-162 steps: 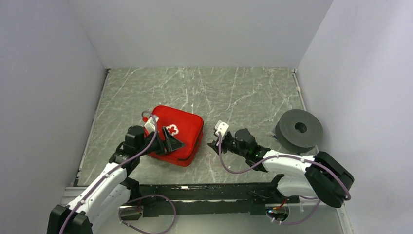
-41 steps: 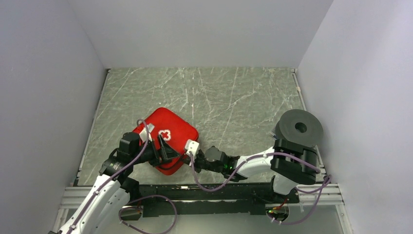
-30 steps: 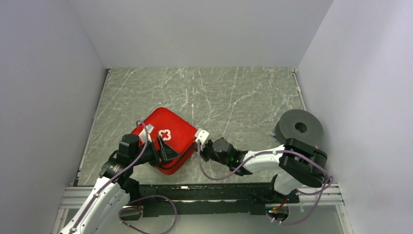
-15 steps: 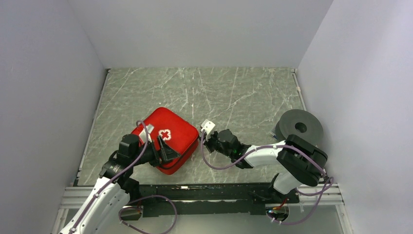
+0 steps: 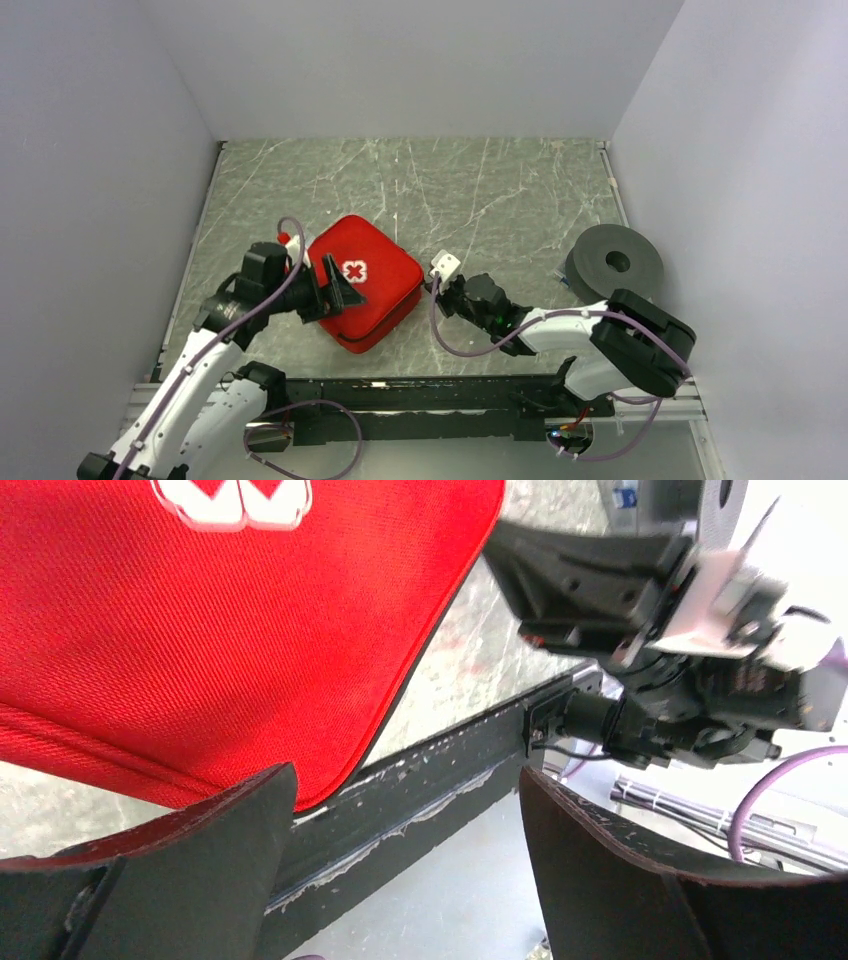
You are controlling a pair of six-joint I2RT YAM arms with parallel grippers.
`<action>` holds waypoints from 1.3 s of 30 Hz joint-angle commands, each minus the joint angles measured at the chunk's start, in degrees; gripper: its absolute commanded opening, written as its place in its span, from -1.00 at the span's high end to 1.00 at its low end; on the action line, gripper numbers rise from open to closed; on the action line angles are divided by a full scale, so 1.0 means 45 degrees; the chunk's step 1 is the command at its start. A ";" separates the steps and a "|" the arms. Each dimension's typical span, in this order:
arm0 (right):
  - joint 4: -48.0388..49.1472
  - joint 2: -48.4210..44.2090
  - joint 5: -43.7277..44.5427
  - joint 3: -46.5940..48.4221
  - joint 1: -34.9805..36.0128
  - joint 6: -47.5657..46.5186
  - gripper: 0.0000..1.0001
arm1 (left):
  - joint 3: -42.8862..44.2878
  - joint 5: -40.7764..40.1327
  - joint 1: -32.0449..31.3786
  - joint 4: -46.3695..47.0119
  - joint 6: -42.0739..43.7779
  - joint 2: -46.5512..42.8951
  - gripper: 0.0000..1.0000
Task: Organize the medicine kit
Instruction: Zip the medicine box at the center of the board.
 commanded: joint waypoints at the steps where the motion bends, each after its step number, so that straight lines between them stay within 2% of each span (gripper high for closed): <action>1: -0.0292 -0.1164 0.1316 -0.0780 0.0180 0.0227 1.00 | 0.2528 -0.1680 -0.0016 -0.1280 0.1228 0.1453 -0.78; 8: -0.1503 -0.3155 0.2568 -0.1670 0.0976 0.0827 1.00 | 0.5284 -0.4036 0.0116 -0.2998 0.1482 0.3828 -0.79; 18: -0.3284 -0.5606 0.4323 -0.2729 0.2449 0.2388 1.00 | 0.4265 -0.4143 0.1282 -0.3720 0.1751 0.4325 -0.77; 23: -0.3735 -0.6506 0.4485 -0.2832 0.2642 0.2594 1.00 | 0.2351 -0.2790 0.1273 -0.2337 0.1506 0.4510 -0.75; 26: -0.3906 -0.6859 0.4472 -0.2872 0.2729 0.2693 1.00 | 0.2000 -0.2682 0.1258 -0.1411 0.1506 0.4787 -0.75; 30: -0.4019 -0.7042 0.4625 -0.2947 0.3004 0.2927 1.00 | 0.2656 -0.2954 0.1273 -0.0821 0.1852 0.5737 -0.77; 39: -0.4434 -0.7109 0.5418 -0.2920 0.4077 0.3581 1.00 | 0.3954 -0.1803 0.1275 0.1289 0.2116 0.8686 -0.77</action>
